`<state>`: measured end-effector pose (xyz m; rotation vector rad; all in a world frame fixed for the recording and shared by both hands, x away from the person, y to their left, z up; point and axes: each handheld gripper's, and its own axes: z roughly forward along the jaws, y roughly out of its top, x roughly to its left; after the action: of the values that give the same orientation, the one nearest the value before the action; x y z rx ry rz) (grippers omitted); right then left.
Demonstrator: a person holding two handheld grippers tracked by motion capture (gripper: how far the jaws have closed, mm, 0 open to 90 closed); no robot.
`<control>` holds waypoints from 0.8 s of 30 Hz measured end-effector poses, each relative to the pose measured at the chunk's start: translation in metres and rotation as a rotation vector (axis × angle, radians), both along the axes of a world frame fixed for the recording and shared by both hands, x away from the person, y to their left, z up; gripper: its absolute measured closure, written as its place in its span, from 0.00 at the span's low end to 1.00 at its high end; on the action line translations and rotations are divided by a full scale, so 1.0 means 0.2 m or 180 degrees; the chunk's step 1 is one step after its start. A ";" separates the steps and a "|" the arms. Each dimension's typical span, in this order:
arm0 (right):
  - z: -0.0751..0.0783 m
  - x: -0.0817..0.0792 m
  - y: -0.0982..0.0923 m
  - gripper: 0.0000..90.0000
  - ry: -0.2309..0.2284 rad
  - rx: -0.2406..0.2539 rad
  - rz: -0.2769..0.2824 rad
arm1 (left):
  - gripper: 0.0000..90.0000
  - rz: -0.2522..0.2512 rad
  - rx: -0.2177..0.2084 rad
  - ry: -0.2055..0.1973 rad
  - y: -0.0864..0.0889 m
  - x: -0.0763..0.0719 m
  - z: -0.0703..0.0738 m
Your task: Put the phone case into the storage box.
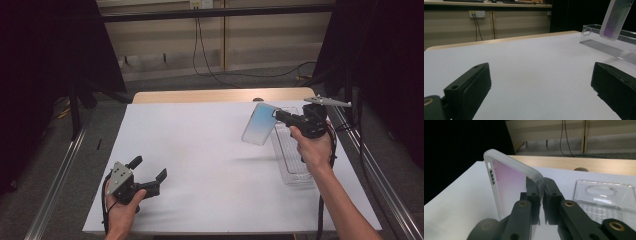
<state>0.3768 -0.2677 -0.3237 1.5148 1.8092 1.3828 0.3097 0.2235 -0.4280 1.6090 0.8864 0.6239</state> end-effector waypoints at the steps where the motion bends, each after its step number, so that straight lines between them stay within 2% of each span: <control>1: 0.01 0.00 -0.01 0.94 -0.0015 -0.0006 -0.0007 | 0.03 -0.0008 -0.0008 0.0001 0.00 0.00 0.00; 7: 0.05 0.01 -0.03 0.94 -0.0052 -0.0068 -0.0027 | 0.03 -0.0029 0.0006 -0.0002 -0.01 -0.02 0.00; 10: 0.06 0.02 -0.04 0.94 -0.0080 -0.0059 -0.0038 | 0.03 -0.0022 -0.0023 0.0017 -0.01 -0.01 -0.01; 15: 0.09 0.01 -0.06 0.94 -0.0122 -0.0050 -0.0082 | 0.03 -0.0055 0.0022 0.0031 -0.01 -0.01 -0.01; 22: 0.11 0.04 -0.10 0.94 -0.0153 -0.0079 -0.0169 | 0.03 -0.0108 -0.0007 0.0050 -0.03 -0.01 -0.01; 24: 0.12 0.04 -0.11 0.94 -0.0164 -0.0078 -0.0191 | 0.03 -0.0117 0.0025 0.0067 -0.03 0.00 -0.01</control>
<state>0.3850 -0.2895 -0.2993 1.4947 1.7297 1.3540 0.3089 0.2177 -0.4309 1.6380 0.8690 0.5862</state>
